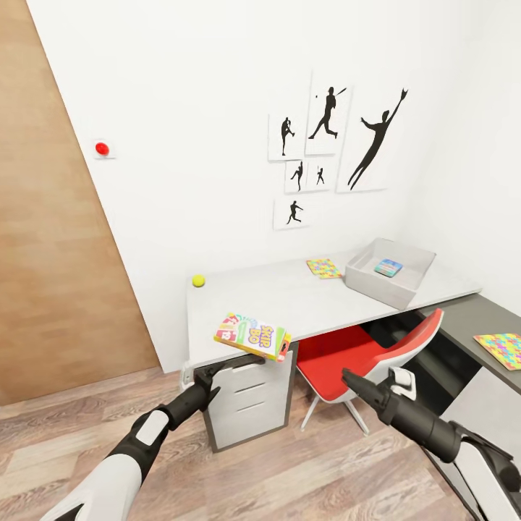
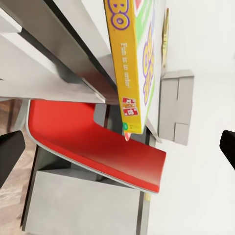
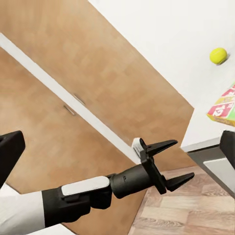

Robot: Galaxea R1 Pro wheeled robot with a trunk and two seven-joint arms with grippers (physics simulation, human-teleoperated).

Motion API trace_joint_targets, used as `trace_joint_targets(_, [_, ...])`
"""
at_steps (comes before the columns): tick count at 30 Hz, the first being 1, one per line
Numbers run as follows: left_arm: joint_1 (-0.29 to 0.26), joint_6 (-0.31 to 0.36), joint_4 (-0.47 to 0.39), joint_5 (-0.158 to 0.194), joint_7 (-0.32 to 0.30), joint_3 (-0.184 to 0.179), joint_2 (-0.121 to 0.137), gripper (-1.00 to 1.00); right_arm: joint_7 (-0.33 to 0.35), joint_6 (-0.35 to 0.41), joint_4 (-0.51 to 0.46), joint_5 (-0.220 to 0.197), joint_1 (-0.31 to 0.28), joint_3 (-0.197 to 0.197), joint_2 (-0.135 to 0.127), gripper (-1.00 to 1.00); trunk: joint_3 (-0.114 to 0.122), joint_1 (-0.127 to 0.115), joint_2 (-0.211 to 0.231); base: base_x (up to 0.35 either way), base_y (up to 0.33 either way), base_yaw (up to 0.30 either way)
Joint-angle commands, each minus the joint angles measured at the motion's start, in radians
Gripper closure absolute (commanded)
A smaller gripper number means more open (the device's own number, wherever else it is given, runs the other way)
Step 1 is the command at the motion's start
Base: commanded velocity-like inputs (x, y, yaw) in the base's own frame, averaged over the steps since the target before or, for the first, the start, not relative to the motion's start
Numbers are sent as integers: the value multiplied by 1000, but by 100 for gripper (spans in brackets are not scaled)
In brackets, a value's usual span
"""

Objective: Put all the toys in the child's room - the three board games (two on the bed and one on the table), the two jigsaw puzzles on the table, and the tennis ball on the table - inside the toy box on the table in the child's room.

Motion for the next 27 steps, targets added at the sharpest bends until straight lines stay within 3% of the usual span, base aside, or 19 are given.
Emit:
trace_joint_targets(1, [-1, 8, -1, 4, 0, 4, -3, -100, 3, 9, -2, -15, -1, -10, 8, -100, -1, 0, -1, 0, 0, 0])
trace_joint_targets(8, [-1, 8, -1, 3, -1, 4, -7, -100, 15, 8, 4, -60, -1, -38, 21, -100, -1, 0, -1, 0, 0, 0])
trace_joint_targets(27, [-1, 10, -1, 3, 0, 3, -14, -100, 11, -8, 61, -63, -1, -43, 27, -100, -1, 0, -1, 0, 0, 0])
